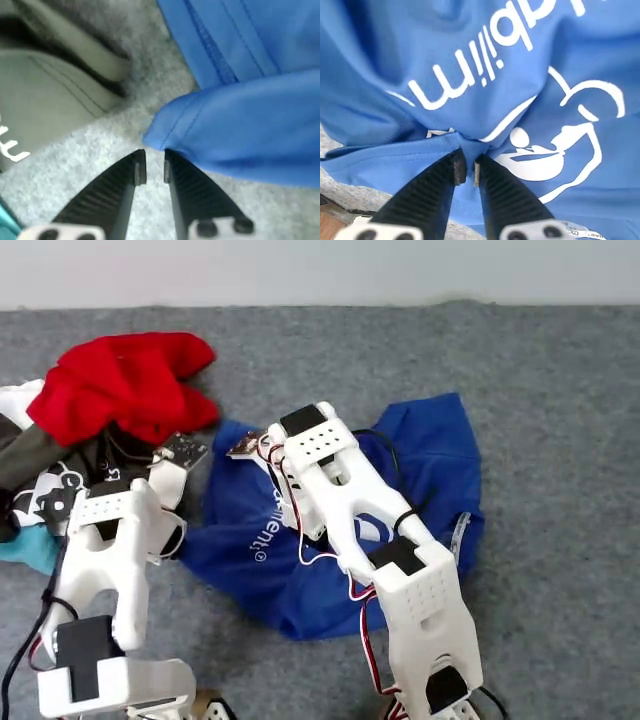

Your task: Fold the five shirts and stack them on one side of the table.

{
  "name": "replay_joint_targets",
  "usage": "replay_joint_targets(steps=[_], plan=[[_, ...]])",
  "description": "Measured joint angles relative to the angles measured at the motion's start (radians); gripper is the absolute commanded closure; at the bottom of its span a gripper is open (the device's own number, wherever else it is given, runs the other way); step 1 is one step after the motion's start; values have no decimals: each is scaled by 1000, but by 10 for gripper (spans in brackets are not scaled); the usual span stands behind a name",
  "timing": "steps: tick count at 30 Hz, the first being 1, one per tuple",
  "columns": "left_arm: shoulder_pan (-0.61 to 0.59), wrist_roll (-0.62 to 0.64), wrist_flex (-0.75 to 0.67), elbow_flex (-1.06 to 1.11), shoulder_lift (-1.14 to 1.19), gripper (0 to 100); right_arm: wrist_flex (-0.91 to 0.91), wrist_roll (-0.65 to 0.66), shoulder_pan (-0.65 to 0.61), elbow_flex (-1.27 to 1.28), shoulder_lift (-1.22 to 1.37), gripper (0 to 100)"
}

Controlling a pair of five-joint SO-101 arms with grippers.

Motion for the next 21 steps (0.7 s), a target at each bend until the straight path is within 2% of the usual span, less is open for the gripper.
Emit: replay_joint_targets(steps=[17, 21], plan=[[91, 0, -127, 55, 0, 935, 0, 0, -18, 0, 0, 990], [91, 0, -129, 61, 0, 990, 0, 0, -18, 0, 0, 990]])
